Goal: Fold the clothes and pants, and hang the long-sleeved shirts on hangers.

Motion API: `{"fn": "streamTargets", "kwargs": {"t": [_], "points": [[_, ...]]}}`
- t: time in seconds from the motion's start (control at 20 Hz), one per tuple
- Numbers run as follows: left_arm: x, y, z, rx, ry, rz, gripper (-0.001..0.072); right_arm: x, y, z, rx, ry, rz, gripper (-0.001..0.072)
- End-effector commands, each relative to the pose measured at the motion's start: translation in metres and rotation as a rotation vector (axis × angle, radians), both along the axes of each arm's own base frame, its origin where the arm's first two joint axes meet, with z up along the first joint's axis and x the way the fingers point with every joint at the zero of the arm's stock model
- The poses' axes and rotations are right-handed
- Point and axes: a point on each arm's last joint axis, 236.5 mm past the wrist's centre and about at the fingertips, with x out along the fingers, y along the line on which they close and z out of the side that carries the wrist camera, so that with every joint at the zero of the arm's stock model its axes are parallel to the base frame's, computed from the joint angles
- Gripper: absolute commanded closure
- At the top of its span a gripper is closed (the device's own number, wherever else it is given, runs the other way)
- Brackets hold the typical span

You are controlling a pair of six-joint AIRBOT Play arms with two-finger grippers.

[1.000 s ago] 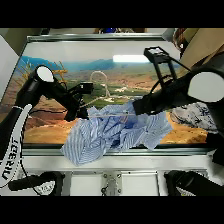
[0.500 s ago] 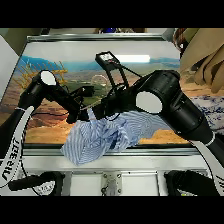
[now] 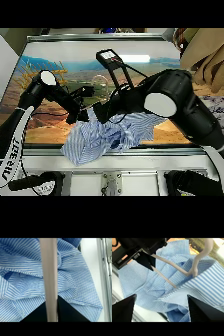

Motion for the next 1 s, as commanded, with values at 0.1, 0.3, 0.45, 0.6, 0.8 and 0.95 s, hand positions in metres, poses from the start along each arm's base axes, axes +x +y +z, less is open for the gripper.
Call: {"fn": "streamTargets", "kwargs": {"t": [0.1,0.3,0.45,0.6,0.8,0.95], "points": [[0.000,0.000,0.000,0.000,0.001,-0.002,0.0693,-0.012,-0.042,0.033,0.007,-0.032,-0.020,0.0008],[0.000,0.000,0.000,0.001,0.001,-0.002,0.0693,-0.027,-0.064,0.054,0.012,-0.104,0.157,0.0008],[0.000,0.000,0.000,0.000,0.001,-0.002,0.0693,-0.029,-0.086,0.068,0.054,-0.120,0.220,0.0008],[0.000,0.000,0.000,0.001,0.001,-0.002,0.0693,0.014,-0.167,0.045,0.075,-0.080,0.022,0.0008],[-0.005,0.002,0.001,0.004,0.018,-0.013,0.0693,0.034,-0.177,0.036,0.149,-0.224,0.187,0.0008],[-0.006,0.002,0.001,0.006,0.022,-0.017,0.0693,0.030,-0.190,0.049,0.453,-0.344,0.297,0.0008]]}}
